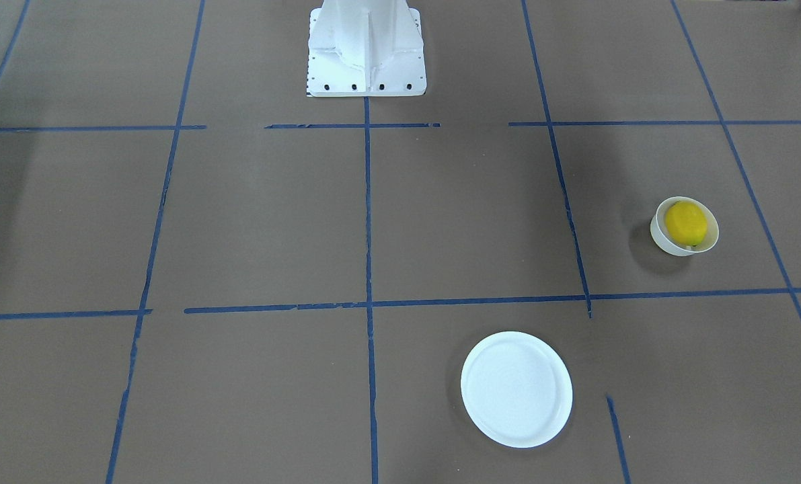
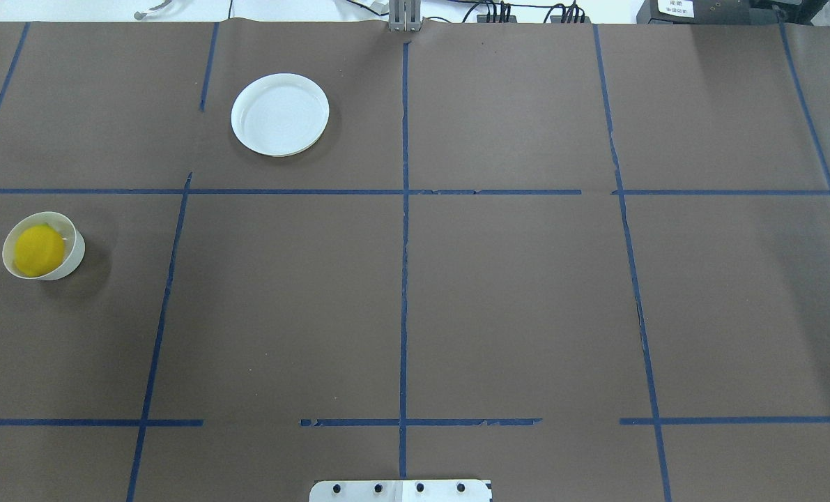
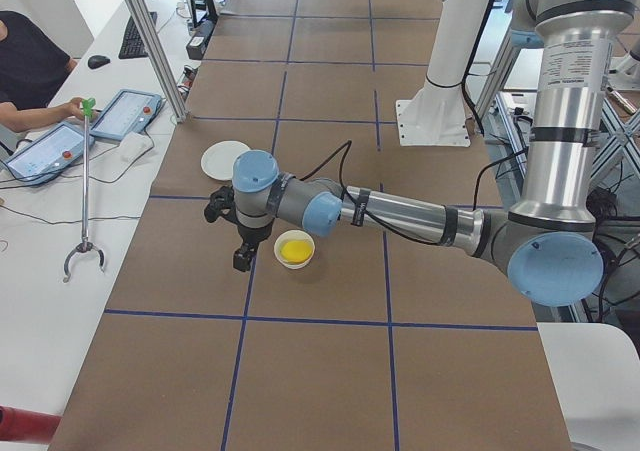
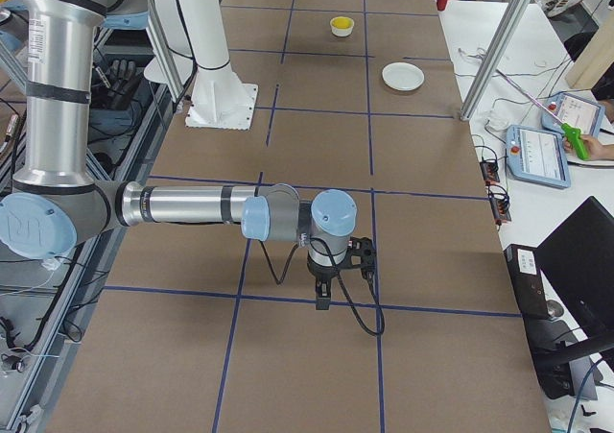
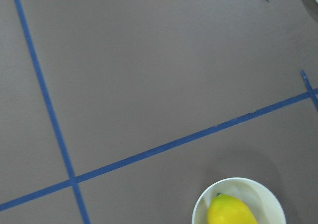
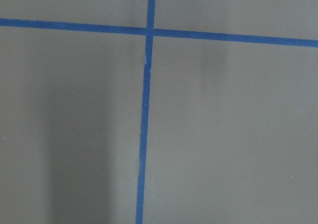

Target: Move lemon from plate to bowl

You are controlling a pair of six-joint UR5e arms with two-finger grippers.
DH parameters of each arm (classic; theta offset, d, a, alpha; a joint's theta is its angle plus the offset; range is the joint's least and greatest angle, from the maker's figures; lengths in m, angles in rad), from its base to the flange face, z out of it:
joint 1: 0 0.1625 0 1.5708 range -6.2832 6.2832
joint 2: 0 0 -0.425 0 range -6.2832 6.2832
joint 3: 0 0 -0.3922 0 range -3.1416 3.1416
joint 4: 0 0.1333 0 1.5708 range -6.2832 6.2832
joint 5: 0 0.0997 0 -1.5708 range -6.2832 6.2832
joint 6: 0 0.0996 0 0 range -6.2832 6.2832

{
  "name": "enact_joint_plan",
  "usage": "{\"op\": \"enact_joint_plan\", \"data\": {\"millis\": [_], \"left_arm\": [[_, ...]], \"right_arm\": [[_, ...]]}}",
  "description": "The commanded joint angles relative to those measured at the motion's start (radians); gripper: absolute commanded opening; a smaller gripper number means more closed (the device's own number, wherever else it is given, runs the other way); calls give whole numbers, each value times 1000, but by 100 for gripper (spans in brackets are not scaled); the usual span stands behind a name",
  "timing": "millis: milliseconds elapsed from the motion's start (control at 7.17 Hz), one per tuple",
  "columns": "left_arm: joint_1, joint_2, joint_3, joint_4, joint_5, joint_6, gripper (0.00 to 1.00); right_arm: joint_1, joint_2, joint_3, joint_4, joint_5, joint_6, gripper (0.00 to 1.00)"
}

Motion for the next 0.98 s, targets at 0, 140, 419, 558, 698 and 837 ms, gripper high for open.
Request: {"op": "enact_joint_plan", "data": {"millis": [0, 140, 419, 558, 698, 837], "left_arm": [[-84, 42, 57, 104, 1, 164, 100], [-93, 49, 106, 127, -5, 169, 100], [-95, 87, 102, 140, -7, 167, 100], [-98, 76, 93, 205, -5, 170, 100], [-104, 67, 88, 230, -5, 170, 100], [-105, 69, 88, 230, -5, 170, 100]], "right_arm": [[0, 0, 0, 0, -2, 0, 100], [0, 0, 0, 0, 0, 0, 100], [0, 0, 0, 0, 0, 0, 100], [0, 0, 0, 0, 0, 0, 100], [0, 0, 0, 0, 0, 0, 100], [0, 0, 0, 0, 0, 0, 100]]}}
